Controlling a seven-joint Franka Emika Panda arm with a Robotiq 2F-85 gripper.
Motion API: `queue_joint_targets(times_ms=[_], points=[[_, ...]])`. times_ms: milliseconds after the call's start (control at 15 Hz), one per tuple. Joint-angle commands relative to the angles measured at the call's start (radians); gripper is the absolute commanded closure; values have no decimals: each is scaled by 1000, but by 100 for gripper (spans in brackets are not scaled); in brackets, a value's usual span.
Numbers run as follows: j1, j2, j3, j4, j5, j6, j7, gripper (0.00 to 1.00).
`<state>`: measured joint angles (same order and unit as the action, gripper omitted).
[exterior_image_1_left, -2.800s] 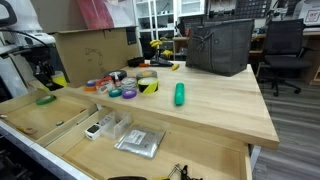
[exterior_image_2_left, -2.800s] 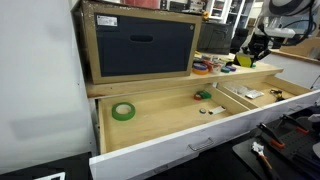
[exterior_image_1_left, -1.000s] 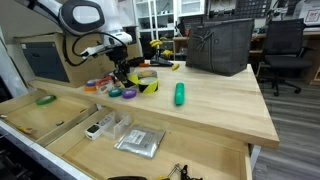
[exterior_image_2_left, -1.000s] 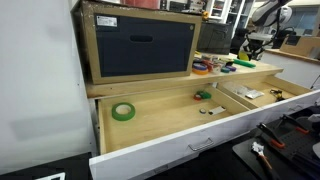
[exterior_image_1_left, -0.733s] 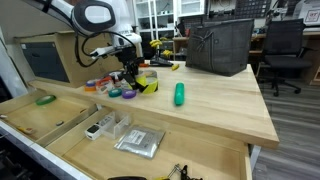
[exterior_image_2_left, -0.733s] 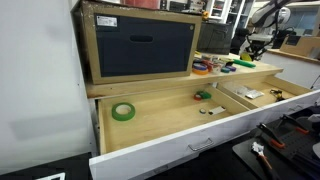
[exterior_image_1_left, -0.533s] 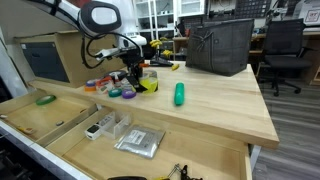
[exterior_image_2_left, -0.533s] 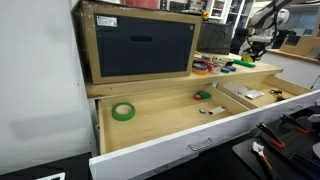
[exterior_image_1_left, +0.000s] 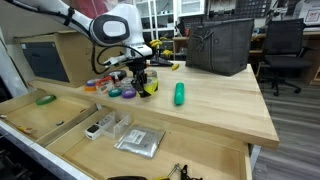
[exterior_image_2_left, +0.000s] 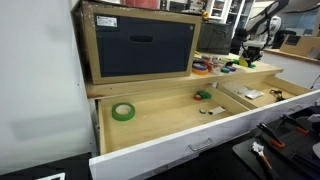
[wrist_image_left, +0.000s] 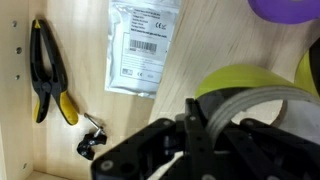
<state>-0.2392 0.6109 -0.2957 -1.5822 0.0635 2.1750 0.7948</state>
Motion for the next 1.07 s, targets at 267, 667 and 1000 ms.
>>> queue_joint_targets(times_ms=[267, 667, 1000], points=[[7, 26, 20, 64, 20, -30, 6, 99], [-1, 22, 11, 41, 9, -31, -7, 99], [11, 42, 13, 12, 3, -11, -8, 99]])
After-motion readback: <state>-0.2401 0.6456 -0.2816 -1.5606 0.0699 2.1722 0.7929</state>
